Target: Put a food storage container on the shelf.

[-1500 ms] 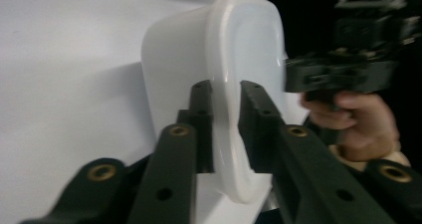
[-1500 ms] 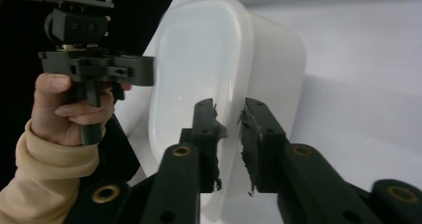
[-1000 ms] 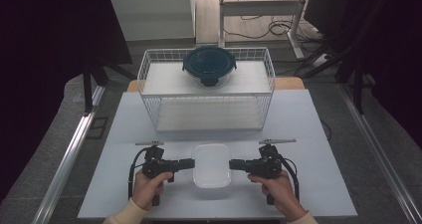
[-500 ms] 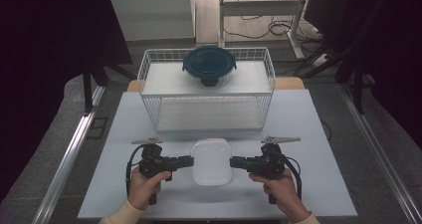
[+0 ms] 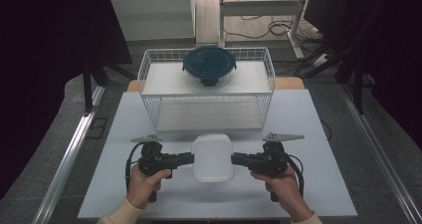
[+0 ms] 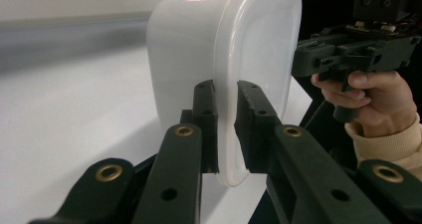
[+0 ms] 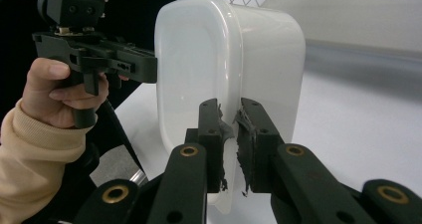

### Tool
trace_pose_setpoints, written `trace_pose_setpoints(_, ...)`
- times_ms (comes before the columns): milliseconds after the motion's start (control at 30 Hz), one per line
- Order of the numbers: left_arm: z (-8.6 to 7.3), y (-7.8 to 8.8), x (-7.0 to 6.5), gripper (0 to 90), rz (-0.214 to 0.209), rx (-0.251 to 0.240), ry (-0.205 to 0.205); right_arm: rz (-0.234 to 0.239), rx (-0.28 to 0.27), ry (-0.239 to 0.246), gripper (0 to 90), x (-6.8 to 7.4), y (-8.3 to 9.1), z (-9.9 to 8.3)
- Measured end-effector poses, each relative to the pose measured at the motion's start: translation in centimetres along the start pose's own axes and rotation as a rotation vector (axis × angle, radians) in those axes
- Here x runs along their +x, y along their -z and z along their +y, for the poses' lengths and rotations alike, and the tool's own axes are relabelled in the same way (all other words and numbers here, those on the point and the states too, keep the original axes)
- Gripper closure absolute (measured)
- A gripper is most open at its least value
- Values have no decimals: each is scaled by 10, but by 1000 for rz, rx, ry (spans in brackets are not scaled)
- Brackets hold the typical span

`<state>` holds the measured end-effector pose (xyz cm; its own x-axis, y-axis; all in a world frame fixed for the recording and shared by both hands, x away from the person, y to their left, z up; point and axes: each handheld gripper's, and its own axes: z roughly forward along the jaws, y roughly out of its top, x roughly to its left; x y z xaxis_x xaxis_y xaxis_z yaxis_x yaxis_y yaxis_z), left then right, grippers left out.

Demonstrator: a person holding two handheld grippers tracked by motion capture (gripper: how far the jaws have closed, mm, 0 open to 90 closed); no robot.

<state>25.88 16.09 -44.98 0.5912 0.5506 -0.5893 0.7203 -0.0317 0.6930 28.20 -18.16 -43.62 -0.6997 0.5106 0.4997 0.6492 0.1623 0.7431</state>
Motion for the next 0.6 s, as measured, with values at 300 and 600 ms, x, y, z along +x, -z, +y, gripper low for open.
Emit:
trace_pose_setpoints(300,34,12,-11,803,5,-32,-62,-17,-23,57,799,10,8,31)
trace_pose_setpoints(600,56,23,-20,802,5,-61,-88,-7,-57,93,799,22,17,59)
